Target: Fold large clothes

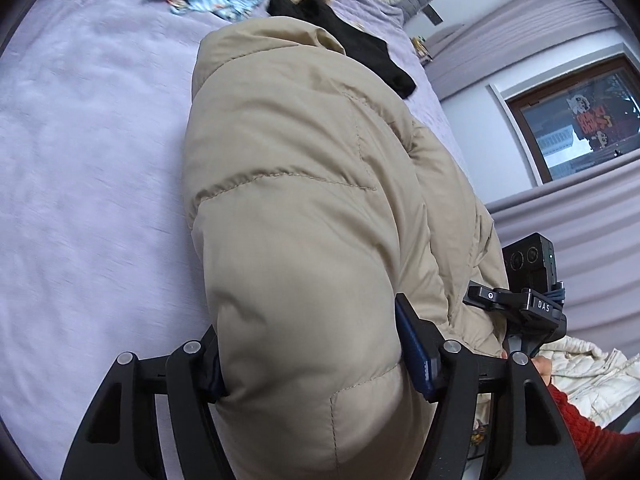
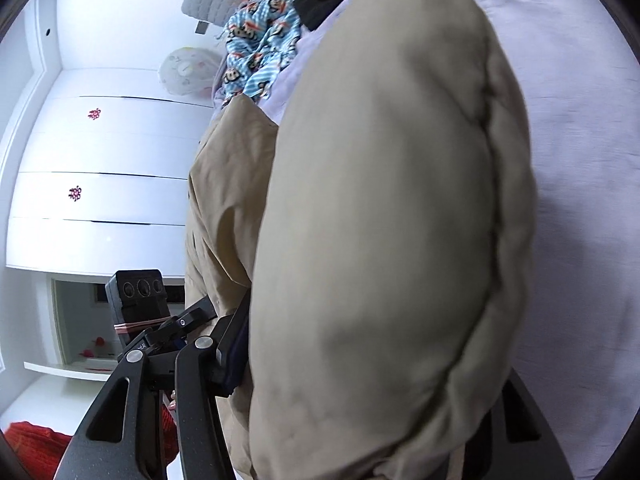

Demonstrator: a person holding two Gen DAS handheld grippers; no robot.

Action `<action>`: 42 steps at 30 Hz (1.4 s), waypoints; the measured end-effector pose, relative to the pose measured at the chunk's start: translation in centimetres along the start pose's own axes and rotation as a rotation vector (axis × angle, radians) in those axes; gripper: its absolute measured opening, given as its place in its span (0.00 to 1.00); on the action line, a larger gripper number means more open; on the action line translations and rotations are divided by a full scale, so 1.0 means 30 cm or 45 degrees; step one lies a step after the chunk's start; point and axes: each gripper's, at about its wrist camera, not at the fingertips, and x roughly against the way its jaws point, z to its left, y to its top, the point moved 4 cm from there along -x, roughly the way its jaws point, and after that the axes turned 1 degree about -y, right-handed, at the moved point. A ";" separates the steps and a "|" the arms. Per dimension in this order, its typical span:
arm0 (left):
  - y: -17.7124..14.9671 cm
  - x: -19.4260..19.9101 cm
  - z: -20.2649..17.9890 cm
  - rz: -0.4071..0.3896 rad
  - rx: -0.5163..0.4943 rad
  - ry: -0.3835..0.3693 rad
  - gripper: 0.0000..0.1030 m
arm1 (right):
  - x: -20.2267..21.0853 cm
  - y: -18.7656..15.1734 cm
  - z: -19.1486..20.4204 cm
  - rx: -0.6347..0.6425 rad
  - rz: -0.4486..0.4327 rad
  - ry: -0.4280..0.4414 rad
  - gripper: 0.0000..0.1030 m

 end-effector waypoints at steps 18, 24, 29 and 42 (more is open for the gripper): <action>0.024 0.122 0.663 -0.031 0.144 0.247 0.76 | -0.644 0.108 0.135 -0.057 0.125 -0.256 0.66; 0.074 0.087 0.589 -0.024 0.106 0.317 0.81 | -0.410 0.102 0.260 0.183 -0.150 -0.750 0.67; 0.087 0.077 0.570 -0.026 0.095 0.340 0.81 | -0.345 0.051 0.372 0.288 -0.198 -0.632 0.41; 0.149 0.175 0.445 -0.182 -0.073 0.473 0.81 | -0.609 -0.234 0.189 0.365 0.093 -0.800 0.36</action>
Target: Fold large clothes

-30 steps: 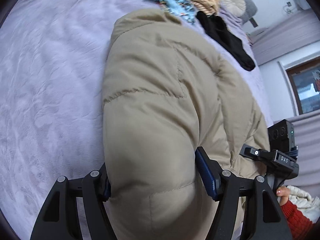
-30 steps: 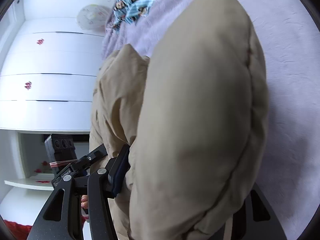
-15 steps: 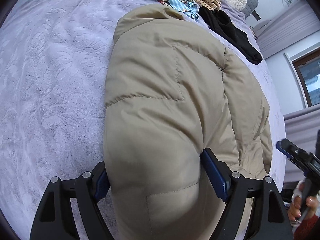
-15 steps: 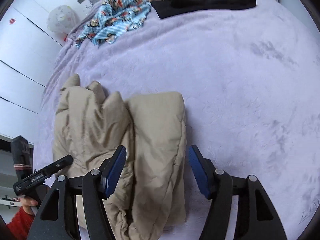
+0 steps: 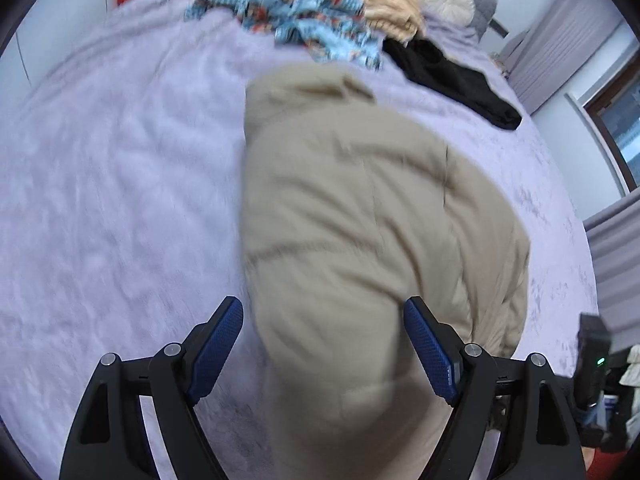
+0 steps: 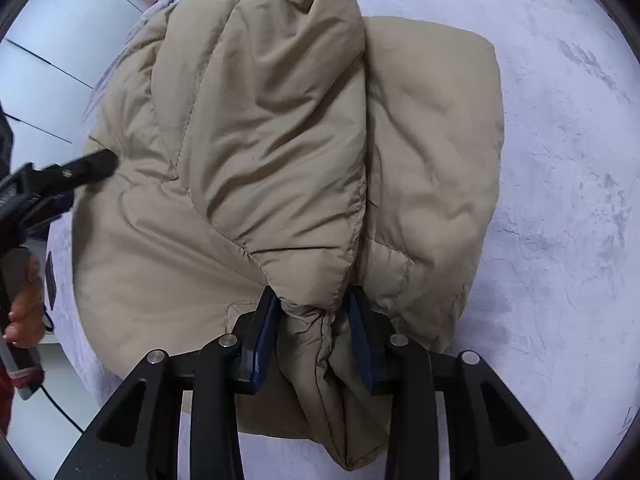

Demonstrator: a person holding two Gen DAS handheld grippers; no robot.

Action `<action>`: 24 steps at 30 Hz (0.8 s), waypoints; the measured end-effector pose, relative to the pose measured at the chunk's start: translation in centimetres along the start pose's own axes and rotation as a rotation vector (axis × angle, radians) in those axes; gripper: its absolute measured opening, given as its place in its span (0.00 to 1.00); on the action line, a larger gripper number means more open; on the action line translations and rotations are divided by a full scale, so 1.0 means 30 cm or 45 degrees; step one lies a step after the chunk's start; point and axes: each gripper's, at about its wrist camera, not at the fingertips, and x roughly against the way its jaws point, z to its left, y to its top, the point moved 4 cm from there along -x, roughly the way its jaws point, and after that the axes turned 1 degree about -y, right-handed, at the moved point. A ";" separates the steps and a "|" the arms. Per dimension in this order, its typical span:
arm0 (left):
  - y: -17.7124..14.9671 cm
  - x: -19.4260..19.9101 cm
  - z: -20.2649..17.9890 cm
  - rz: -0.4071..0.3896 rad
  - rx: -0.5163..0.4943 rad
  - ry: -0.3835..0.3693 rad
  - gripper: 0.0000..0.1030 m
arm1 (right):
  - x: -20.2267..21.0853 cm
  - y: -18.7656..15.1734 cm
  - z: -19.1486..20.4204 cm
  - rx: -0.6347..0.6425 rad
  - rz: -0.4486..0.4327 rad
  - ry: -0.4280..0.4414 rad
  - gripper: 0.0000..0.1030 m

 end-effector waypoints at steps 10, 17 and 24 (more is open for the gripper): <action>0.184 -0.134 0.052 -0.006 0.014 0.136 0.81 | 0.176 0.091 -0.016 -0.101 -0.084 0.162 0.40; 0.167 -0.217 -0.020 0.021 -0.063 0.237 0.81 | 0.187 0.405 -0.080 -0.388 -0.255 0.255 0.52; 0.158 -0.276 -0.069 0.029 -0.118 0.279 0.83 | -0.121 0.467 -0.105 -0.407 -0.075 0.035 0.31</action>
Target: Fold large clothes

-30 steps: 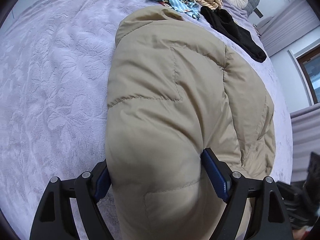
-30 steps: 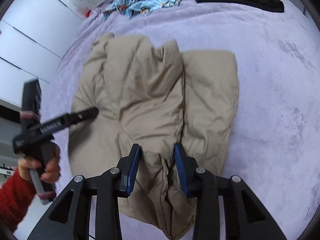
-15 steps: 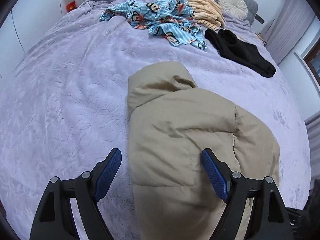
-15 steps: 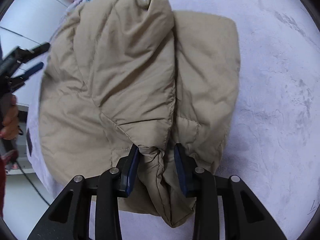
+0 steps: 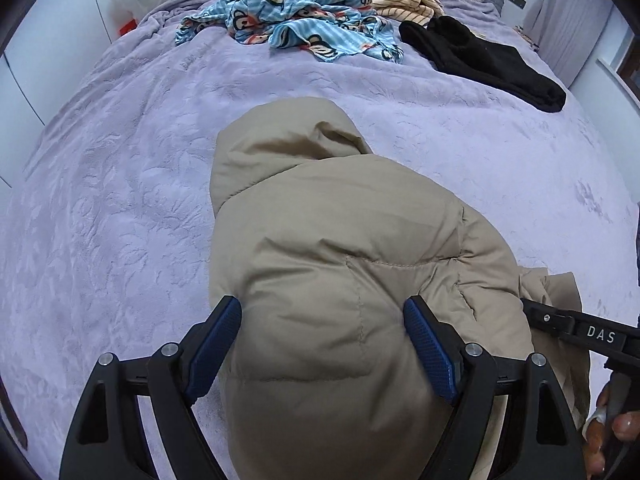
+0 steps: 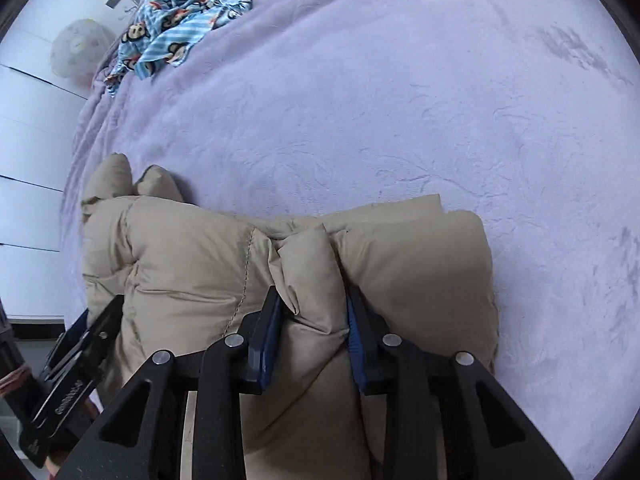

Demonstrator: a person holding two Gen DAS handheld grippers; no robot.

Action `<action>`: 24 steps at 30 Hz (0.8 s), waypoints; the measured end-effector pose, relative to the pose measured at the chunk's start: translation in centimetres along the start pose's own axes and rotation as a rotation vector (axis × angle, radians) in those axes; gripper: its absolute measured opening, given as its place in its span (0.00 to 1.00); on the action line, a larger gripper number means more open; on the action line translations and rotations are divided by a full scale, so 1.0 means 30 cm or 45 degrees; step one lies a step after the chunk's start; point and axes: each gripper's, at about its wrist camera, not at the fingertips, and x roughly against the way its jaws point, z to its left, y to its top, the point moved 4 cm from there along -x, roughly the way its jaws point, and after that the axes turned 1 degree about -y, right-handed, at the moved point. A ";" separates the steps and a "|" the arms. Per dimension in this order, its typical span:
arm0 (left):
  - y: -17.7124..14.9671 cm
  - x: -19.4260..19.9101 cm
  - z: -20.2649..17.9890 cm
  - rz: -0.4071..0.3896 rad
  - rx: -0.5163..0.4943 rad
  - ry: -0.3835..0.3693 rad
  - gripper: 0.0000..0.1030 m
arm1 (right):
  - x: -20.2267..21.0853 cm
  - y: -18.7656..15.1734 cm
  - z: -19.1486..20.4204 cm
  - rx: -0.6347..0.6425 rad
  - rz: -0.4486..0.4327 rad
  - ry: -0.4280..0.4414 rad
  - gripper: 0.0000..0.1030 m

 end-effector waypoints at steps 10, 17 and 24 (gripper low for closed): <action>0.000 0.003 -0.002 0.023 0.011 0.007 0.84 | -0.054 0.036 0.004 0.033 0.018 -0.026 0.31; -0.022 0.128 0.028 -0.005 -0.015 0.026 0.84 | 0.074 -0.005 -0.009 0.058 0.016 0.013 0.34; -0.181 0.263 0.077 0.011 -0.022 0.018 0.84 | 0.233 -0.131 -0.004 0.132 -0.016 0.069 0.35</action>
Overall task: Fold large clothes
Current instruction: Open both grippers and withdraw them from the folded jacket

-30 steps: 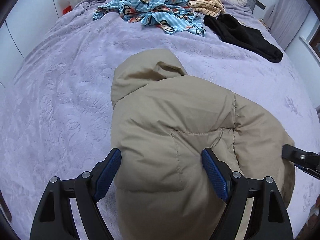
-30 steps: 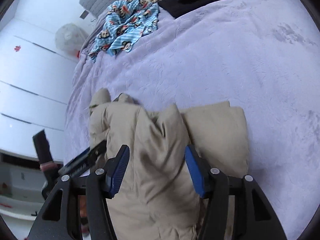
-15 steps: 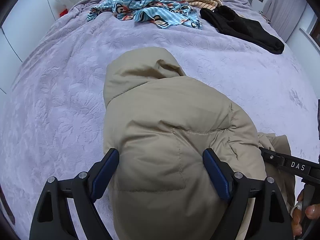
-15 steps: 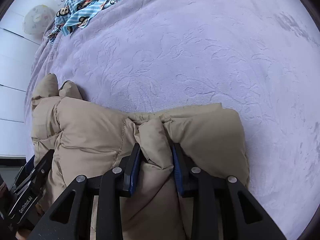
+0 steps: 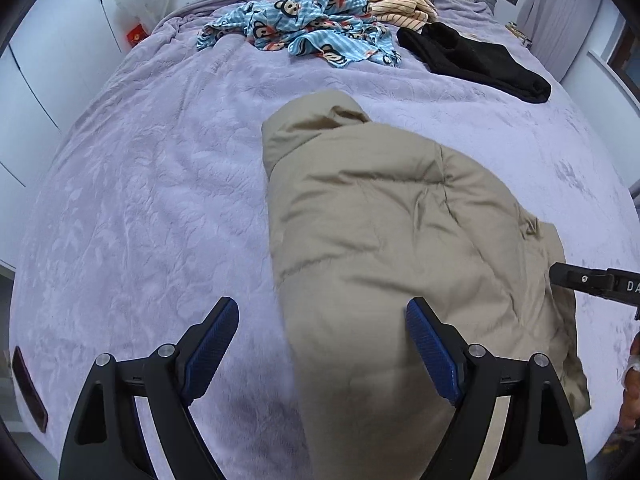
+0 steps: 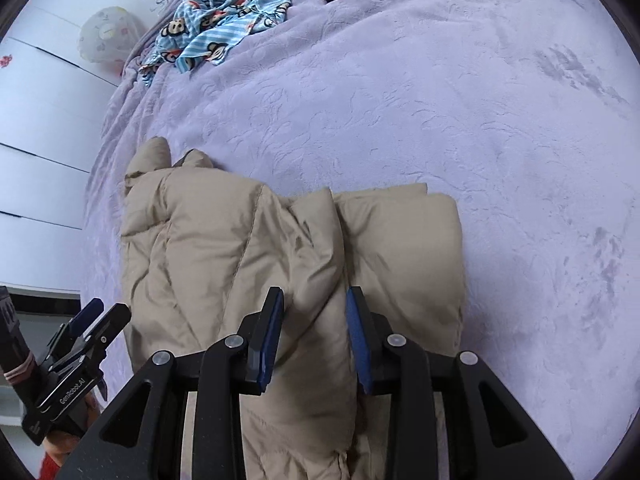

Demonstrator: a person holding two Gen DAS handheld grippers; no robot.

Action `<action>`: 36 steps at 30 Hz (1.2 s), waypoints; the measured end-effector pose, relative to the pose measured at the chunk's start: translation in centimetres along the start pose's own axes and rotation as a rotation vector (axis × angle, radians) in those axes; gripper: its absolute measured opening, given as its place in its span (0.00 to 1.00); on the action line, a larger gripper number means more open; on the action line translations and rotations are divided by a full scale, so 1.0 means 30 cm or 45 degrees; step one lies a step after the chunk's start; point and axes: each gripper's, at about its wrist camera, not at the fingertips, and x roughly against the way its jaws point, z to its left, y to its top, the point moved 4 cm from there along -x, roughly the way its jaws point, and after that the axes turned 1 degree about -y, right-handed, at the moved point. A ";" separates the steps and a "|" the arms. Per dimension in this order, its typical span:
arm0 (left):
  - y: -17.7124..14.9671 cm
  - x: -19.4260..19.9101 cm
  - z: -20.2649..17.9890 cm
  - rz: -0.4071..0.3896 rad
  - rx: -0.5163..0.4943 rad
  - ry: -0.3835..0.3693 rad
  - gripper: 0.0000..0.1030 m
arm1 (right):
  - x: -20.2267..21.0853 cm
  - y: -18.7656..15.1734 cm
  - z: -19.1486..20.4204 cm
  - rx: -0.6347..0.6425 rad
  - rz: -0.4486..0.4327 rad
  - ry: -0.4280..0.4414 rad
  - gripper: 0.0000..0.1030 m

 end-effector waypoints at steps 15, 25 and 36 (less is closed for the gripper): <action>-0.286 0.000 -0.013 0.123 0.003 0.010 0.86 | 0.004 -0.392 -0.045 0.040 0.106 -0.137 0.35; -0.288 0.046 -0.010 0.134 0.017 -0.043 0.86 | 0.078 -0.399 -0.056 -0.028 0.095 -0.128 0.35; -0.312 0.163 -0.037 0.104 0.033 -0.010 0.86 | 0.197 -0.460 -0.022 -0.028 0.064 -0.076 0.45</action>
